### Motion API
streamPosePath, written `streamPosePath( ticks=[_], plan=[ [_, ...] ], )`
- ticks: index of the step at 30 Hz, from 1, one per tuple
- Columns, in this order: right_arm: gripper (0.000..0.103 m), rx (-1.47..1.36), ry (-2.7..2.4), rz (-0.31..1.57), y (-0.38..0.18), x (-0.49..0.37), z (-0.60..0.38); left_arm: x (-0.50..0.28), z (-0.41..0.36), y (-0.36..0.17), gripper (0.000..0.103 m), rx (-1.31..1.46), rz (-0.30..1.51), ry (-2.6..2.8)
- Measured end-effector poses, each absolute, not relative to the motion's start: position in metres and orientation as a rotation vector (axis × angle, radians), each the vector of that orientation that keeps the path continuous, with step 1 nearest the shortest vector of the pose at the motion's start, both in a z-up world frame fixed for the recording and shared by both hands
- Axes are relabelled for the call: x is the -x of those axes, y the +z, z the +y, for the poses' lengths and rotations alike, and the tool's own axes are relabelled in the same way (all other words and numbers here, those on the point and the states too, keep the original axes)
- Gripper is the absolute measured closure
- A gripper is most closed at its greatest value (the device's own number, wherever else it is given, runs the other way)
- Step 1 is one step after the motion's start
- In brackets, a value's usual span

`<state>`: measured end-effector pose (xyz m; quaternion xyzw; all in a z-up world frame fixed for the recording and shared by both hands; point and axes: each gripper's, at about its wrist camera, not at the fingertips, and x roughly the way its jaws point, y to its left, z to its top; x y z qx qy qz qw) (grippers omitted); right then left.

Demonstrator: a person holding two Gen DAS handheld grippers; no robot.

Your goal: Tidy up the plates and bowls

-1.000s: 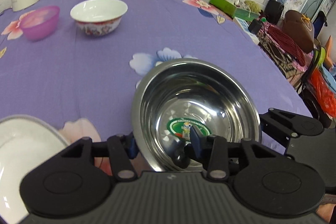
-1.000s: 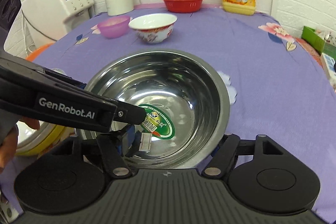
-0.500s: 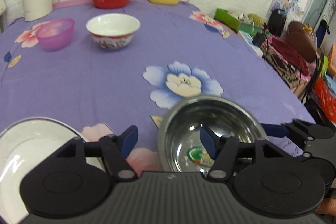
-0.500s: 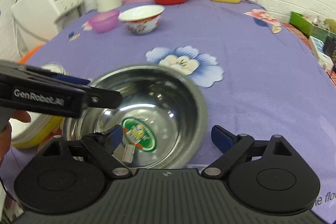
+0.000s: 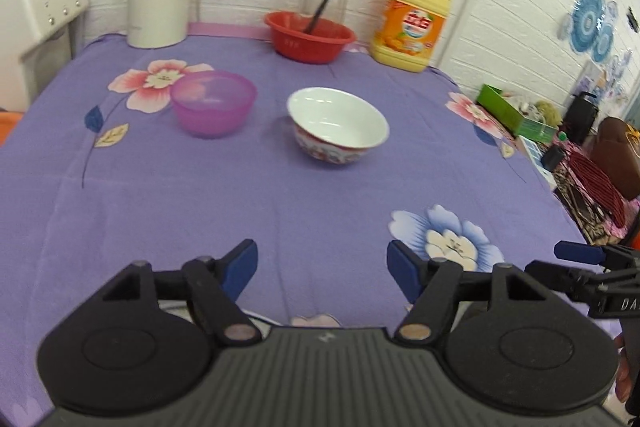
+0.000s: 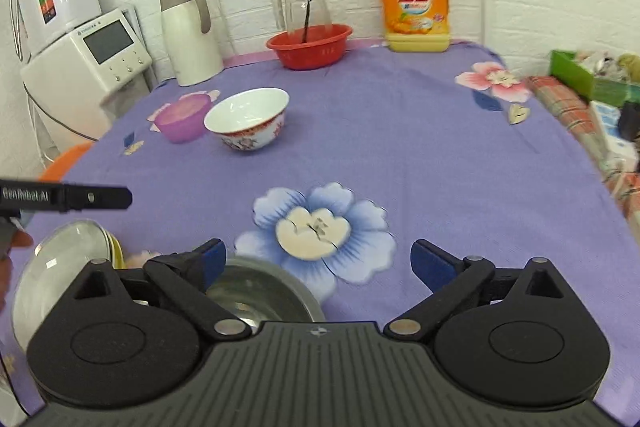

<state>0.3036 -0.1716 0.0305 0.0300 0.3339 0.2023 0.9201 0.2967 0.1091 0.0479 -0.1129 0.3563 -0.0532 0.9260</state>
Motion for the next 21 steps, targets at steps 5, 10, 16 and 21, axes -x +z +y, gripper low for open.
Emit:
streamPosePath(
  ticks=[5,10,16,21],
  plan=[
    [0.0,-0.101,0.464,0.746,0.037,-0.349,-0.152,-0.321,0.125,0.043,0.032,0.278,0.739,-0.088],
    [0.0,-0.025,0.491,0.786,0.039,-0.385,-0.129,-0.351,0.129,0.041,0.03,0.323,0.745,-0.076],
    [0.0,0.17,0.491,0.718,0.049,-0.424,-0.098,-0.396,0.126,0.044,0.025,0.348,0.737,-0.035],
    [0.0,0.201,0.483,0.753,0.048,-0.473,-0.081,-0.432,0.133,0.038,0.025,0.439,0.736,0.015]
  ],
)
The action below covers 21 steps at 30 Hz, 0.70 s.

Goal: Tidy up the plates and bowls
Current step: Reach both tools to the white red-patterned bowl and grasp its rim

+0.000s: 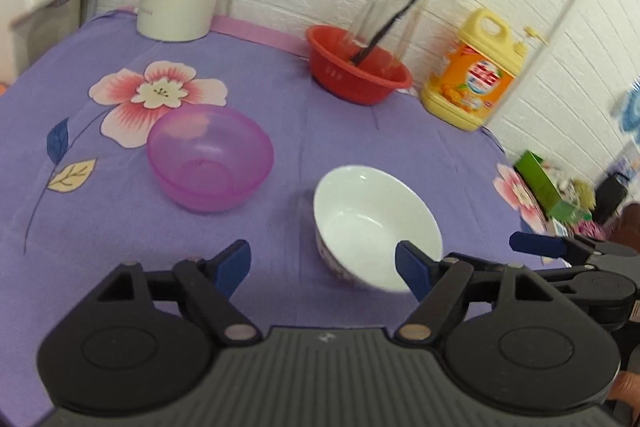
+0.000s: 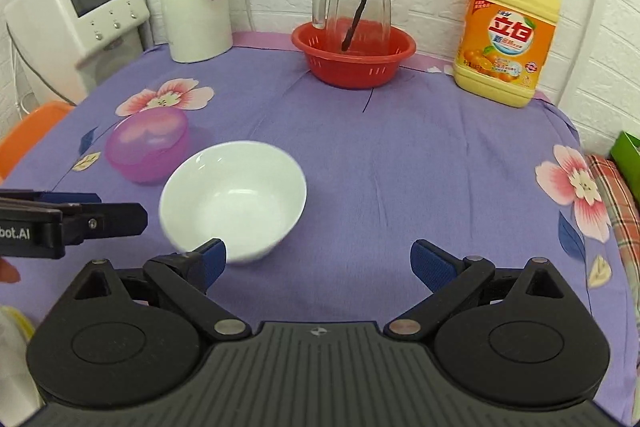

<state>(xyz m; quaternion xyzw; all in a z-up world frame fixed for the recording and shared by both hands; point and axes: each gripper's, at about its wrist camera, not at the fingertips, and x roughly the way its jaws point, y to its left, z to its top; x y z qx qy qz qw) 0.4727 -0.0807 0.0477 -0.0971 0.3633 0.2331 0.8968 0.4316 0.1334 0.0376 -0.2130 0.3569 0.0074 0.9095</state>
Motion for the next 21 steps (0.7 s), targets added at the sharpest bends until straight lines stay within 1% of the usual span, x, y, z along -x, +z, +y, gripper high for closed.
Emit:
streamPosePath(
  ticks=[6,12,19,21],
  plan=[
    [0.0,0.201,0.479,0.82,0.024,-0.52,-0.063,-0.462,0.133,0.017,0.025,0.556,0.792,0.092],
    [0.0,0.221,0.516,0.86,0.001,-0.534,-0.046,-0.485,0.124,0.005,0.025,0.559,0.811,0.164],
    [0.0,0.232,0.555,0.839,-0.004,-0.536,-0.042,-0.489,0.113,0.0,0.025,0.506,0.799,0.191],
    [0.0,0.199,0.555,0.859,-0.007,-0.541,-0.047,-0.489,0.112,0.0,0.025,0.499,0.799,0.188]
  ],
)
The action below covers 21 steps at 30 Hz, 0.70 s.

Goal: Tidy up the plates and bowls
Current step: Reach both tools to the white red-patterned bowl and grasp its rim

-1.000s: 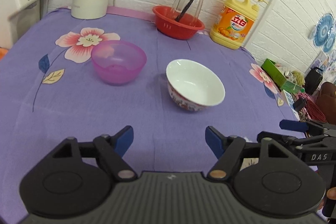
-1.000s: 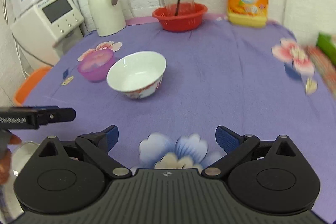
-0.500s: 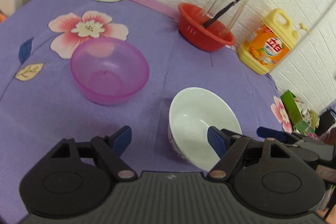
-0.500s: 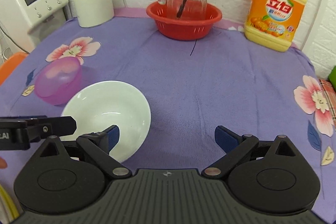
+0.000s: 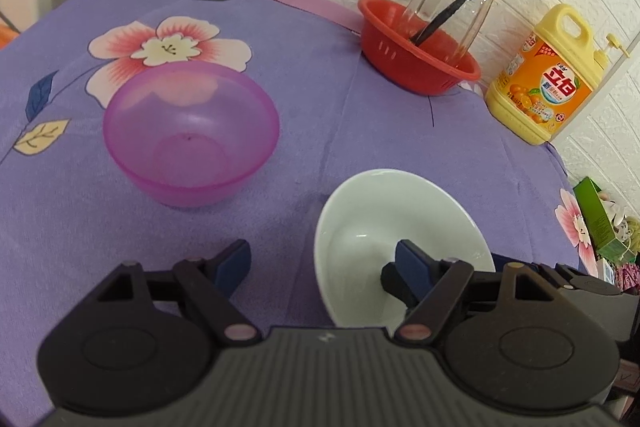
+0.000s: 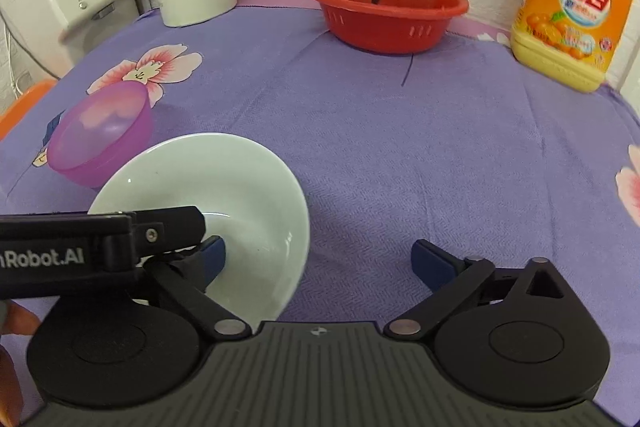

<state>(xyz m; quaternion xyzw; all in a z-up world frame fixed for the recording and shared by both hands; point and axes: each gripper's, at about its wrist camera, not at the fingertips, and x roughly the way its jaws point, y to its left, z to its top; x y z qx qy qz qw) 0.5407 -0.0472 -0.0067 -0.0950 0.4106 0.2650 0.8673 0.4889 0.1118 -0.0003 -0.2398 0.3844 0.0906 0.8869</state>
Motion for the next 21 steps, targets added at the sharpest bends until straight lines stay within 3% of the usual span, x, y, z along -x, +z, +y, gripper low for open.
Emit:
streamPosePath(
  ticks=[12,16,20,21],
  plan=[
    [0.0,0.228,0.602,0.881,-0.002,-0.545,-0.05,-0.487,0.118,0.003,0.025,0.548,0.806,0.145],
    [0.0,0.273,0.612,0.765,0.012,-0.532,-0.05,-0.485,0.117,0.007,0.026,0.53,0.783,0.139],
    [0.0,0.27,0.65,0.79,0.007,-0.533,-0.045,-0.487,0.119,0.001,0.04,0.56,0.804,0.102],
    [0.0,0.269,0.66,0.799,0.004,-0.533,-0.043,-0.487,0.119,-0.002,0.048,0.558,0.809,0.091]
  ],
)
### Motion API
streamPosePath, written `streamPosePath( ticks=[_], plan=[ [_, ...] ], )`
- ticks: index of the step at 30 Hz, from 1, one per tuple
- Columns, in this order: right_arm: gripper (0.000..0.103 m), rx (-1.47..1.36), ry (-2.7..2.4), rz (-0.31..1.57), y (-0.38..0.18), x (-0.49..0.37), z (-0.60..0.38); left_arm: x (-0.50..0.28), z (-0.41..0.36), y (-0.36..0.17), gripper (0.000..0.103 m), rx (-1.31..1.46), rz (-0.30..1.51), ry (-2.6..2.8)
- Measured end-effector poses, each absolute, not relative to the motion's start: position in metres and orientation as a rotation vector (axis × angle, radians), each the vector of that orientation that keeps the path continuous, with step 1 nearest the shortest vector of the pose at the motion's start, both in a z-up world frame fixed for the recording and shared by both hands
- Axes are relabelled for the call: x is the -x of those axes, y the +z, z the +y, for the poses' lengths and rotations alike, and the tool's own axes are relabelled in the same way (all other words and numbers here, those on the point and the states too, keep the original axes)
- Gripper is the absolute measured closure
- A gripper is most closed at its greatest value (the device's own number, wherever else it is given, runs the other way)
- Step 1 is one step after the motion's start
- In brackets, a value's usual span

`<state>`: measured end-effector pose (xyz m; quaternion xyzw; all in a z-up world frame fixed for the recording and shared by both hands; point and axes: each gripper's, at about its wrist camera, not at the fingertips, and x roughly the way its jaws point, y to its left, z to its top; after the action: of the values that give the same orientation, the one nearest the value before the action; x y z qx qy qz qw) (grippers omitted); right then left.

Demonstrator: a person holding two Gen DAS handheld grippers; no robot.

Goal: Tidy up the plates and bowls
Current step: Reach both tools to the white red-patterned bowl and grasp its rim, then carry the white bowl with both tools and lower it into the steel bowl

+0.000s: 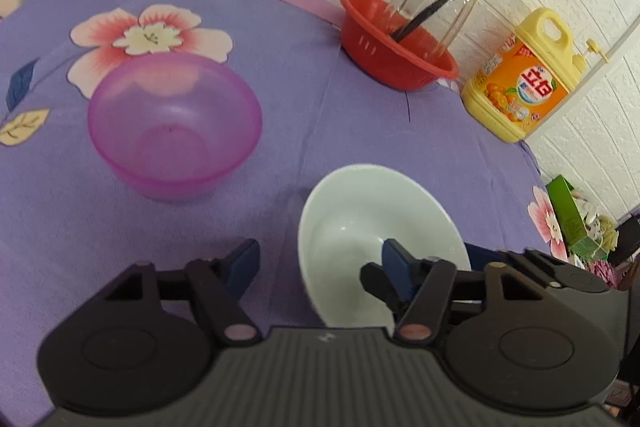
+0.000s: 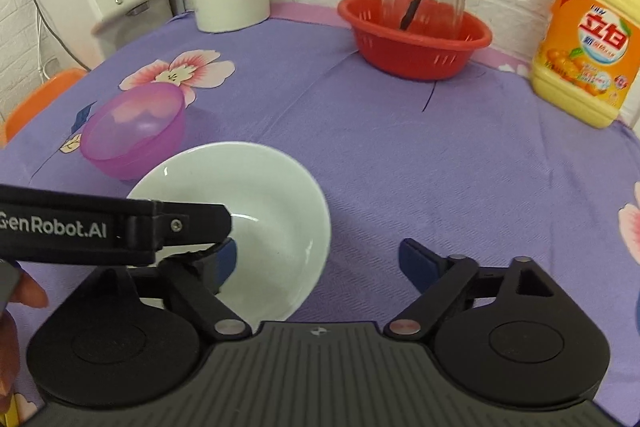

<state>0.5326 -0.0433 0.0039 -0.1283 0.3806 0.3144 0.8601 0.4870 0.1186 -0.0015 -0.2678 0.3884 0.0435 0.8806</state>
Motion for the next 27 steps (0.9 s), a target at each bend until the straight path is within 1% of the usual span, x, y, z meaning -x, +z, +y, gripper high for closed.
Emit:
streamPosePath(
  ticks=[2,3,4,5,8,11,17,21,27],
  plan=[
    [0.0,0.254,0.69,0.805,-0.001,-0.529,-0.041,-0.486,0.118,-0.002,0.054,0.549,0.793,0.081],
    [0.008,0.23,0.709,0.808,-0.001,-0.528,-0.042,-0.486,0.118,-0.002,0.06,0.545,0.792,0.077],
    [0.016,0.214,0.73,0.813,0.0,-0.526,-0.041,-0.486,0.117,-0.001,0.069,0.542,0.791,0.069],
    [0.025,0.213,0.744,0.81,0.001,-0.523,-0.039,-0.485,0.116,0.001,0.071,0.537,0.789,0.059],
    [0.024,0.277,0.737,0.78,0.005,-0.51,-0.03,-0.479,0.108,0.008,0.07,0.475,0.781,0.063],
    [0.023,0.269,0.732,0.765,0.012,-0.5,-0.034,-0.468,0.109,0.014,0.07,0.494,0.771,0.039],
    [0.012,0.275,0.725,0.736,0.027,-0.467,-0.046,-0.429,0.09,0.029,0.07,0.459,0.74,0.012],
    [0.008,0.284,0.713,0.724,0.038,-0.437,-0.059,-0.4,0.073,0.039,0.07,0.449,0.723,-0.02],
    [0.005,0.311,0.67,0.696,0.054,-0.386,-0.078,-0.351,0.048,0.056,0.07,0.439,0.698,-0.091]
  ],
)
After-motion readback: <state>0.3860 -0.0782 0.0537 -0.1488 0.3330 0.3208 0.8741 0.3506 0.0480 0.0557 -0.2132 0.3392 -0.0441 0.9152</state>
